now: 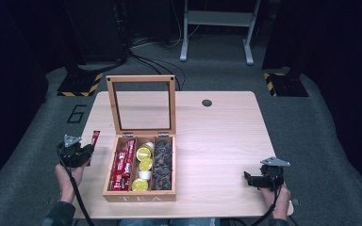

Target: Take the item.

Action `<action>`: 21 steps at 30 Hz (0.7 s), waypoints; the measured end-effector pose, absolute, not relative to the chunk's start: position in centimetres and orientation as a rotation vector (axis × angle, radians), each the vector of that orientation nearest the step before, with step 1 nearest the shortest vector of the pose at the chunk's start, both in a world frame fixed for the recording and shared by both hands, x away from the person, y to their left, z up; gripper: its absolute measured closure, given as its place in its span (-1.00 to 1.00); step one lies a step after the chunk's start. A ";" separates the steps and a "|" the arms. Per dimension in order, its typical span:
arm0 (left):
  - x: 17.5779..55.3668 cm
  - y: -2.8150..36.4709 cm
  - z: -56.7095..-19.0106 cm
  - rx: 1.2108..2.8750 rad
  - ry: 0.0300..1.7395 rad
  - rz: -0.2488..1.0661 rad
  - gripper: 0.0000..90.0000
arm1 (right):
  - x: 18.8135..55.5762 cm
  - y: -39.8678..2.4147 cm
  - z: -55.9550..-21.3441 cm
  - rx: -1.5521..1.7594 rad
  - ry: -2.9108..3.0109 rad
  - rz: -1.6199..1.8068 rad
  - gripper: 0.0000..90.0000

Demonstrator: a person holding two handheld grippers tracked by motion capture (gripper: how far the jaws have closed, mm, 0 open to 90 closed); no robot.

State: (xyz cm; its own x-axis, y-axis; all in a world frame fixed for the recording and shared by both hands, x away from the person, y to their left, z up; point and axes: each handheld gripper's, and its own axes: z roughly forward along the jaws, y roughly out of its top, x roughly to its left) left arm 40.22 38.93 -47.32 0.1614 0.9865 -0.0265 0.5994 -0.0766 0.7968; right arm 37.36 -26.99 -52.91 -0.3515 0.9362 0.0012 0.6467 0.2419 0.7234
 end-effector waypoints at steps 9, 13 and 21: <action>41.8 39.3 -48.6 1.772 1.531 0.735 0.85 | 37.4 -27.0 -52.9 1.446 2.086 0.893 -0.91; 42.4 39.2 -49.2 1.787 1.570 0.724 0.85 | 37.3 -27.0 -52.9 1.447 2.084 0.894 -0.90; 43.5 39.7 -50.5 1.785 1.607 0.682 0.85 | 37.3 -27.0 -52.9 1.445 2.081 0.893 -0.91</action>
